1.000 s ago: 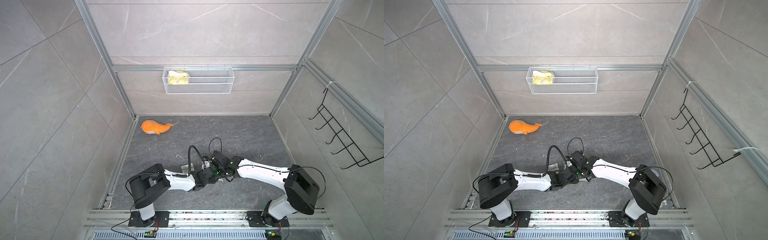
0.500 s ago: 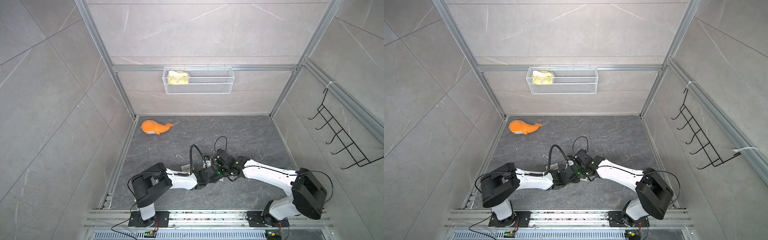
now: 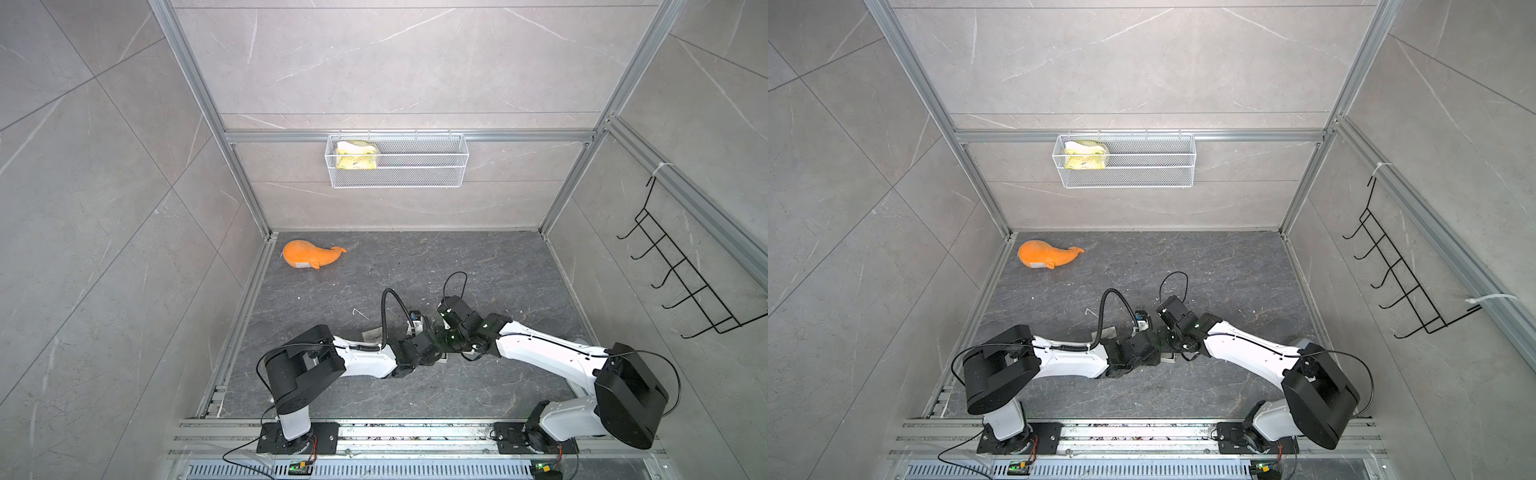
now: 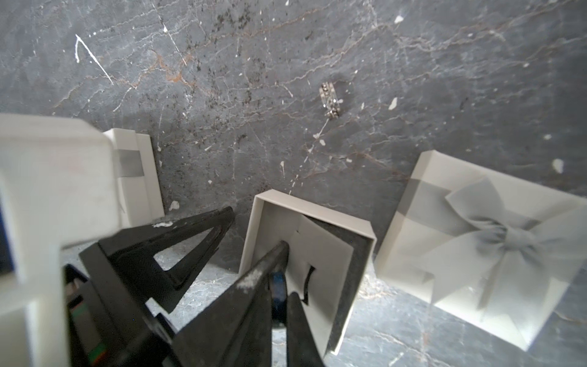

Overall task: Take the rings out of the lift-off lid box
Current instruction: Take out the ring from the jewelry box.

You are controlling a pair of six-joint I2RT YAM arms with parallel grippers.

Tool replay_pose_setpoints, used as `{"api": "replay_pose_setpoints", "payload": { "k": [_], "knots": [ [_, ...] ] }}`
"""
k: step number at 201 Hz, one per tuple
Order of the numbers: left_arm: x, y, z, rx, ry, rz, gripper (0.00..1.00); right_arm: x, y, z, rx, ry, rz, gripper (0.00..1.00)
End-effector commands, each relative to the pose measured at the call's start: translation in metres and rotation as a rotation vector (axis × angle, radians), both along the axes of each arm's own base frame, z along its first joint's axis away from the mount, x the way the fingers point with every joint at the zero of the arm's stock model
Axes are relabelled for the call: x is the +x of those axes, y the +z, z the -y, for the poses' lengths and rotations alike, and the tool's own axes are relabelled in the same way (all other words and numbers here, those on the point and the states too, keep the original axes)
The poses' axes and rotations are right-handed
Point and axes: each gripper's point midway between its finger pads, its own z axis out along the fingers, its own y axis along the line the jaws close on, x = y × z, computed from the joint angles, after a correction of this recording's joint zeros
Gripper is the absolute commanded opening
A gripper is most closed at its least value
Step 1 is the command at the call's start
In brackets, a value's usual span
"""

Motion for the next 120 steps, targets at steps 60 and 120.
{"api": "replay_pose_setpoints", "payload": {
  "k": [60, 120],
  "knots": [
    [-0.025, -0.03, -0.043, 0.163, -0.021, -0.11, 0.62, 0.023, 0.011, 0.03, -0.042, -0.093, 0.049, 0.0],
    [-0.015, 0.005, -0.045, 0.122, -0.005, -0.024, 0.7, 0.061, 0.008, 0.038, -0.104, -0.12, 0.065, 0.0]
  ]
}}
